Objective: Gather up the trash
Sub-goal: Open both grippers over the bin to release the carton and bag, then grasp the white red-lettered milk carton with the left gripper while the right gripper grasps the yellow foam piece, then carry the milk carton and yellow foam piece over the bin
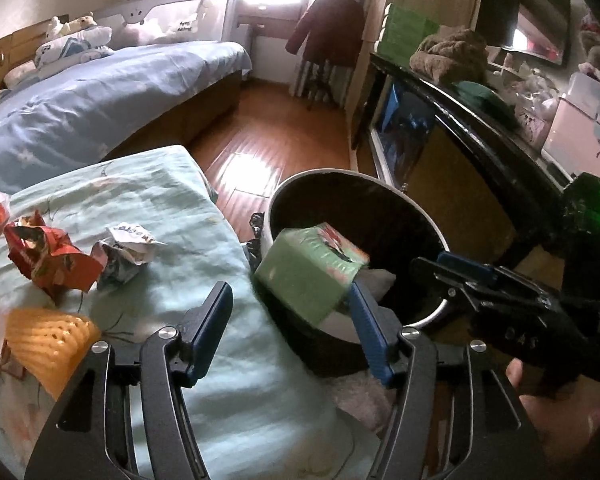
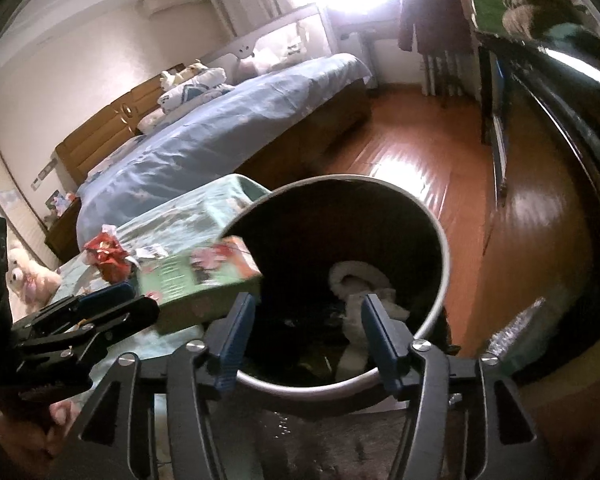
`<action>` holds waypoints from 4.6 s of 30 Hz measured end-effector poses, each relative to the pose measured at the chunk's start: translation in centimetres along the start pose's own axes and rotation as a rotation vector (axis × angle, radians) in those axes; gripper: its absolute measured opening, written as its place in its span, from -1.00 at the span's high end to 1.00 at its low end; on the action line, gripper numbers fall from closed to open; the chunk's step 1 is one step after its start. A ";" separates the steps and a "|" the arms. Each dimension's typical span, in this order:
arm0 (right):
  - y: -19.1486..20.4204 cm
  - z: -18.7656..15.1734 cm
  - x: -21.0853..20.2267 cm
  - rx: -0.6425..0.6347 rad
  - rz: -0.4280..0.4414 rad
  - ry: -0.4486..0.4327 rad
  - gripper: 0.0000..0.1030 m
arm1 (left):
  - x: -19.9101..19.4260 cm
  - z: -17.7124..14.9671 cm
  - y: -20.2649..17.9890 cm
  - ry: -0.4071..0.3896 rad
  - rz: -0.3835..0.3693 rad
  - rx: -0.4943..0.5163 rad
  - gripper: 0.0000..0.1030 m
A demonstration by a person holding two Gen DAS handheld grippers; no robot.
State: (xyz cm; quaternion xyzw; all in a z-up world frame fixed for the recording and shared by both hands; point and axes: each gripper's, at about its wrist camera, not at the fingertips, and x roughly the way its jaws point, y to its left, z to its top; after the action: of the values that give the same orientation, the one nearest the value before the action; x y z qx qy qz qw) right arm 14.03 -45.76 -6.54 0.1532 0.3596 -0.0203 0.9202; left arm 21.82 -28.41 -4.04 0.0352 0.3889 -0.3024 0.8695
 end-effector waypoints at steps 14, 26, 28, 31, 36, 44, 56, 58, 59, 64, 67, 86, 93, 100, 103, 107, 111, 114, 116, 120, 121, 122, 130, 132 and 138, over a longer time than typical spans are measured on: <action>3.0 -0.9 -2.3 -0.063 0.004 -0.026 -0.13 | -1.9 -2.1 2.1 -0.005 0.018 -0.046 -0.18; 7.8 -3.0 -0.3 -0.101 0.114 0.030 -0.31 | -6.9 -8.1 9.6 -0.006 0.131 -0.186 -0.18; 8.9 -3.5 0.2 -0.112 0.138 0.045 -0.32 | -7.6 -8.9 11.1 -0.009 0.159 -0.213 -0.18; 10.6 -4.0 1.0 -0.132 0.175 0.067 -0.36 | -8.6 -9.8 13.3 -0.012 0.203 -0.248 -0.18; 12.8 -4.3 2.2 -0.161 0.210 0.091 -0.38 | -8.7 -9.9 16.8 -0.006 0.285 -0.301 -0.18; 14.3 -4.2 3.1 -0.162 0.232 0.099 -0.39 | -5.7 -8.3 20.7 0.041 0.348 -0.341 -0.19; 18.0 -4.1 5.2 -0.230 0.359 0.111 -0.55 | -9.4 -11.6 25.6 0.027 0.464 -0.451 -0.20; 18.7 -3.8 5.9 -0.239 0.375 0.118 -0.56 | -9.5 -11.2 24.9 0.012 0.422 -0.441 -0.48; 18.9 -3.7 6.4 -0.242 0.383 0.123 -0.56 | -9.5 -10.9 24.5 0.006 0.413 -0.436 -0.55; 19.5 -2.9 9.3 -0.214 0.409 0.165 -0.56 | -7.6 -8.5 23.1 0.011 0.407 -0.395 -0.59; 19.4 -2.6 11.0 -0.177 0.431 0.208 -0.55 | -6.2 -7.6 23.4 0.031 0.445 -0.398 -0.59; 18.2 -4.5 6.9 -0.185 0.463 0.190 0.40 | -8.9 -10.4 23.4 -0.002 0.352 -0.388 0.07; 17.7 -4.8 5.0 -0.187 0.450 0.168 0.40 | -8.5 -10.6 22.7 0.029 0.446 -0.410 -0.52; 16.8 -4.8 3.7 -0.172 0.427 0.146 0.40 | -7.3 -10.2 23.3 0.041 0.451 -0.423 0.02; 16.1 -4.8 2.7 -0.167 0.403 0.119 0.40 | -8.1 -10.3 21.9 0.021 0.417 -0.388 0.03; 15.0 -4.9 1.6 -0.158 0.358 0.089 0.40 | -8.7 -10.4 19.3 0.016 0.360 -0.338 0.03; 13.6 -5.2 0.6 -0.143 0.311 0.067 0.40 | -9.0 -10.2 16.0 0.010 0.293 -0.272 0.03; 12.4 -5.4 -0.3 -0.137 0.266 0.045 0.40 | -8.7 -9.6 13.8 0.012 0.243 -0.227 0.03; 11.6 -5.5 -0.9 -0.139 0.230 0.028 0.40 | -8.3 -9.0 12.2 0.016 0.202 -0.194 0.03; 10.0 -5.2 -2.1 -0.129 0.178 -0.007 0.40 | -7.6 -8.0 9.5 0.017 0.160 -0.132 0.03; 9.4 -5.1 -2.4 -0.124 0.161 -0.018 0.40 | -7.5 -7.7 8.7 0.016 0.150 -0.115 0.04; 9.0 -5.0 -2.7 -0.119 0.151 -0.025 0.40 | -7.3 -7.4 8.1 0.015 0.144 -0.101 0.03; 5.5 -4.1 -4.5 -0.084 0.037 -0.088 0.40 | -5.5 -5.2 4.1 0.025 0.092 -0.009 0.03; 4.9 -3.8 -4.7 -0.077 0.016 -0.095 0.40 | -5.1 -4.7 3.3 0.026 0.082 0.006 0.03; 3.6 -3.1 -4.8 -0.085 -0.069 -0.117 0.40 | -3.5 -3.0 1.7 0.034 0.058 0.040 0.03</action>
State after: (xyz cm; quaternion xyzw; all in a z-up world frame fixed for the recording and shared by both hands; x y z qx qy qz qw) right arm 8.98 -41.77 -4.47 0.1001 0.3108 -0.0459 0.9441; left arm 19.05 -24.38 -3.96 0.0689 0.3964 -0.2843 0.8702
